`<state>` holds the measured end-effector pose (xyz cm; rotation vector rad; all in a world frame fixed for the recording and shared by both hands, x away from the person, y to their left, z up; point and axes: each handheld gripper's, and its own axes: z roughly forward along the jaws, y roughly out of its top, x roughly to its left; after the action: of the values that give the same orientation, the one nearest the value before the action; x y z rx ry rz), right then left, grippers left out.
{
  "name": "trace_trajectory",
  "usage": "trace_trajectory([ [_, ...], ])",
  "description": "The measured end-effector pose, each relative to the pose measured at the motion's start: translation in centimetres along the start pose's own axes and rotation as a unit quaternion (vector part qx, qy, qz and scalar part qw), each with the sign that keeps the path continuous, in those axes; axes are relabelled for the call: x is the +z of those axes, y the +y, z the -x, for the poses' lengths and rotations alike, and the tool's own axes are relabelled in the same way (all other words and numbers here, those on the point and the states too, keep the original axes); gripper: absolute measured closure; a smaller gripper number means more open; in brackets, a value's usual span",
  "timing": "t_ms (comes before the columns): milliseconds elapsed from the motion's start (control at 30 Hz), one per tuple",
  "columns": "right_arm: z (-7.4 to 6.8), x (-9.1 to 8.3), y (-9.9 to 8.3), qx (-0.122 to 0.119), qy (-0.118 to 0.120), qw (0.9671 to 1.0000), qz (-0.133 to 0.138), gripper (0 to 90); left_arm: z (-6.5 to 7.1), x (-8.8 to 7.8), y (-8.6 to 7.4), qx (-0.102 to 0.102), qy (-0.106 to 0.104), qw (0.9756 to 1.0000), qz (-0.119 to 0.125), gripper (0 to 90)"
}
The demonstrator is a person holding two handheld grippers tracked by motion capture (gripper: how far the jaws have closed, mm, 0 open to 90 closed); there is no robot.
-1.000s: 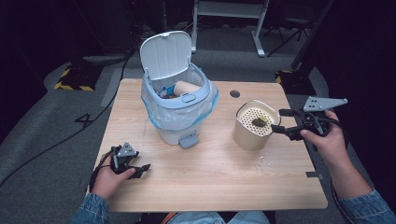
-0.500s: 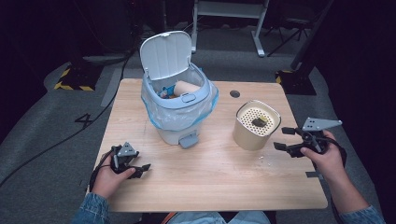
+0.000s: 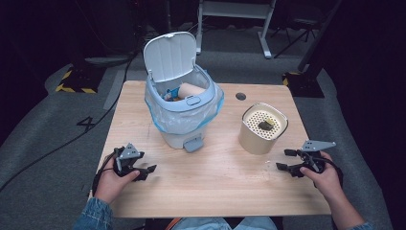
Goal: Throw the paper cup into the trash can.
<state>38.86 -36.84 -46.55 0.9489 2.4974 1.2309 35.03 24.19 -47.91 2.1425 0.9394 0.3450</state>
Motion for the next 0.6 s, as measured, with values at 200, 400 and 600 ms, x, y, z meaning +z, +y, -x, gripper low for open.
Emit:
trace_trajectory([
  [200,-0.4,1.3,-1.7,-0.01,-0.021,0.9996,-0.015,22.1,-0.1,-1.7,2.2,-0.013,-0.021,0.9988,0.041,26.2],
  [400,-0.7,2.2,-2.5,-0.023,-0.043,0.9985,-0.023,20.1,-0.5,-3.5,4.7,-0.011,-0.02,0.9974,0.069,23.0],
  [600,-0.8,2.7,-2.9,-0.025,-0.049,0.9983,-0.022,18.1,-0.8,-4.9,7.0,-0.001,-0.027,0.9962,0.083,23.4],
])
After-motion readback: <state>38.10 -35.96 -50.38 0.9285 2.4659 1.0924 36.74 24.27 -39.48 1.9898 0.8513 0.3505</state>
